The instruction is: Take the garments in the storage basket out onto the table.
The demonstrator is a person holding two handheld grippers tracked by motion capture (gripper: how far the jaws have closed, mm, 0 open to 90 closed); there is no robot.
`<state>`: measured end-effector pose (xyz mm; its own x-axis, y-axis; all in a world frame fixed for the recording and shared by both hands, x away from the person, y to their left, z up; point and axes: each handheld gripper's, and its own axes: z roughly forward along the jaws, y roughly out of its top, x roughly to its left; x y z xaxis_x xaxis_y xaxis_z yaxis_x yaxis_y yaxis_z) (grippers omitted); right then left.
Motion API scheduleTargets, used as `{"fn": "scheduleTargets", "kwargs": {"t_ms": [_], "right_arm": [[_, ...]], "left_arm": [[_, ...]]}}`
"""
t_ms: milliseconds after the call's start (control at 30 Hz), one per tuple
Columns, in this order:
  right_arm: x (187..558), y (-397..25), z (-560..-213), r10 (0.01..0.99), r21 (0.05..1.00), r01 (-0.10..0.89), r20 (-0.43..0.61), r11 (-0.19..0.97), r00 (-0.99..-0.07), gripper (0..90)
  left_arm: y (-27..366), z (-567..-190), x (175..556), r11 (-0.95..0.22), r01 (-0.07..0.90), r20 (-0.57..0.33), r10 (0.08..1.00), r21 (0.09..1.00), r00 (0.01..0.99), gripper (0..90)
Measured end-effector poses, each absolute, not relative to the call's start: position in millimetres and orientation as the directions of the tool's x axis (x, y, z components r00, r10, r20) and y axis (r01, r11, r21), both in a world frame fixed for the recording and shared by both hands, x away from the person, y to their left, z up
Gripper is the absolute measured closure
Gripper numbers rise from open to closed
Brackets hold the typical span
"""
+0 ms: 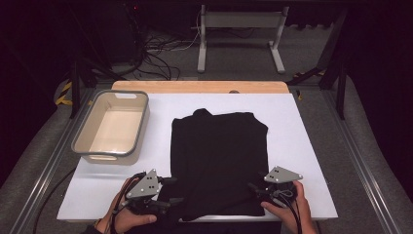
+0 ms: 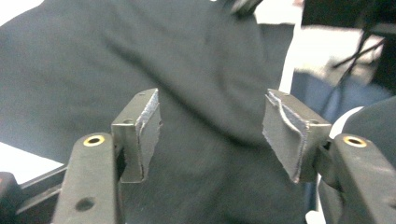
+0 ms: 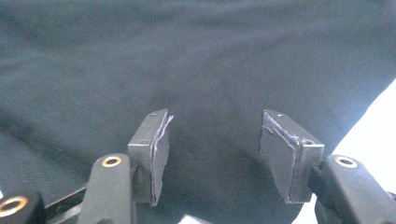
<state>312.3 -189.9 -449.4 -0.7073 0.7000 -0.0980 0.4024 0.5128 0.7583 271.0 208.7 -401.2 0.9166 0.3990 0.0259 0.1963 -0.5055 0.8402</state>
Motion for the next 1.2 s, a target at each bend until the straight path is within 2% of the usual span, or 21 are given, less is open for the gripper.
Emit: {"fn": "scheduleTargets", "kwargs": {"t_ms": [67,167,300,433,633,833,967,1200], "right_arm": [[315.0,-190.5,-451.9,0.709,0.747,0.415,-0.107,0.52,-0.697,43.2],[316.4,-193.2,-453.3,0.718,0.748,0.426,-0.095,0.509,-0.69,42.9],[318.0,-195.9,-455.7,0.725,0.747,0.439,-0.084,0.5,-0.683,42.2],[317.5,-197.6,-457.4,0.728,0.748,0.442,-0.08,0.495,-0.681,41.7],[319.5,-200.1,-460.6,0.728,0.756,0.459,-0.034,0.467,-0.685,43.5],[321.2,-201.6,-460.7,0.706,0.755,0.465,0.004,0.462,-0.708,53.3],[322.8,-201.4,-460.9,0.69,0.757,0.463,0.022,0.461,-0.723,61.2],[320.7,-201.5,-460.9,0.678,0.76,0.456,0.028,0.463,-0.735,72.2]], "left_arm": [[210.4,-397.6,269.8,-0.506,0.182,0.054,0.416,0.843,0.908,37.3],[212.1,-400.7,274.2,-0.49,0.204,0.047,0.452,0.848,0.891,33.6],[208.1,-417.8,284.6,-0.541,0.219,0.11,0.51,0.812,0.853,31.5],[207.5,-436.9,301.6,-0.555,0.285,0.093,0.555,0.782,0.827,30.7],[201.4,-458.2,317.3,-0.594,0.339,0.078,0.565,0.73,0.822,31.0],[202.8,-464.6,323.0,-0.576,0.388,-0.003,0.556,0.719,0.831,39.7],[204.7,-464.5,321.8,-0.572,0.395,-0.015,0.555,0.719,0.831,45.9],[202.7,-463.2,317.9,-0.589,0.37,-0.029,0.506,0.719,0.862,71.4]]}}
